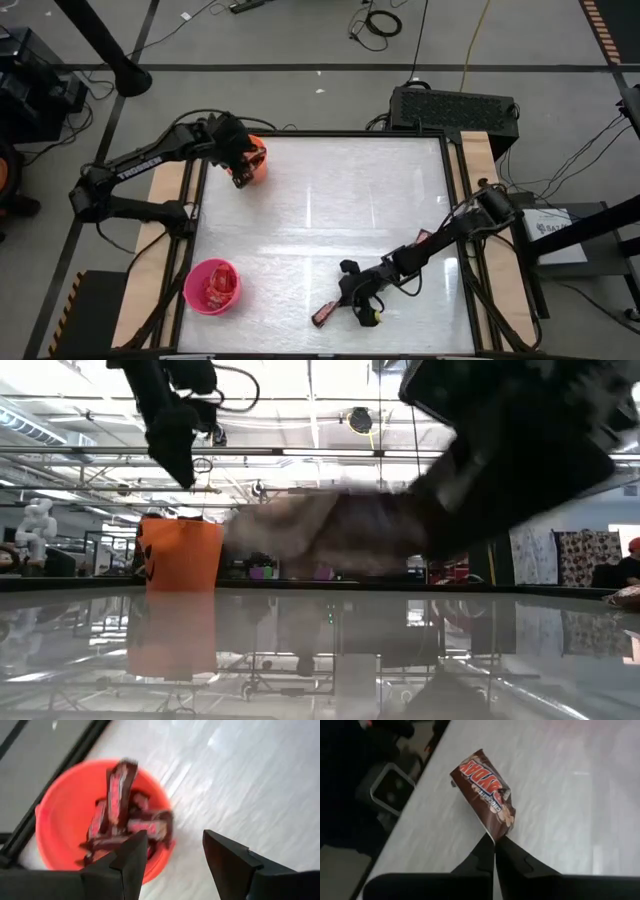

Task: Sort candy by brand, put in halloween buckets
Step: Put the brown chocolate bar into the orange bucket

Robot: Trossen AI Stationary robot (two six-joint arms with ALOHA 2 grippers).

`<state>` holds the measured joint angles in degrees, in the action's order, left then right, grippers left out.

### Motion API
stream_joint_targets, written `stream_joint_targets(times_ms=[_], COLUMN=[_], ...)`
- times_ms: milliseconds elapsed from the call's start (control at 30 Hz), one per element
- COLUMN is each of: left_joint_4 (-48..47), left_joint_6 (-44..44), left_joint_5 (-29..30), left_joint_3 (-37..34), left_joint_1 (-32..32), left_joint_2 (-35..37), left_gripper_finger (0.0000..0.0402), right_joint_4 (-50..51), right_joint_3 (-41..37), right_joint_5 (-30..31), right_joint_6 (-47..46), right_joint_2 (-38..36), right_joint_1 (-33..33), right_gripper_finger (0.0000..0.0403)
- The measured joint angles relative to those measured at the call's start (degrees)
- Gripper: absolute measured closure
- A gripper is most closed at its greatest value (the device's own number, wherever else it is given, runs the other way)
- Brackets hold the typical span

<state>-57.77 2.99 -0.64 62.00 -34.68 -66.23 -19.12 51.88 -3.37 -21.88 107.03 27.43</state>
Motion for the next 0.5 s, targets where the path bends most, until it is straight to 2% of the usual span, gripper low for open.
stream_joint_targets(times_ms=[100, 267, 333, 500], left_joint_4=[2.71, 7.38, 8.66, 9.44], left_joint_6=[-1.28, -6.09, -9.25, -16.58], left_joint_5=[-2.54, -12.72, -13.25, -13.03], left_joint_3=[0.00, -0.06, -0.46, -3.29], left_joint_1=[1.27, 6.16, 8.92, 16.06], left_joint_2=[3.16, 8.50, 10.17, 13.12], left_gripper_finger=[0.0202, 0.0202, 0.0202, 0.0202], right_joint_4=[0.74, 0.85, 0.07, -0.16], right_joint_3=[0.00, 0.00, 0.00, 3.27], right_joint_5=[-0.01, 0.44, 1.59, 9.87], right_joint_6=[0.33, 4.00, 7.08, 15.49], right_joint_2=[-3.00, -7.73, -9.22, -10.23], right_joint_1=[-1.85, -7.16, -9.90, -18.14], right_gripper_finger=[0.0401, 0.0402, 0.0402, 0.0402])
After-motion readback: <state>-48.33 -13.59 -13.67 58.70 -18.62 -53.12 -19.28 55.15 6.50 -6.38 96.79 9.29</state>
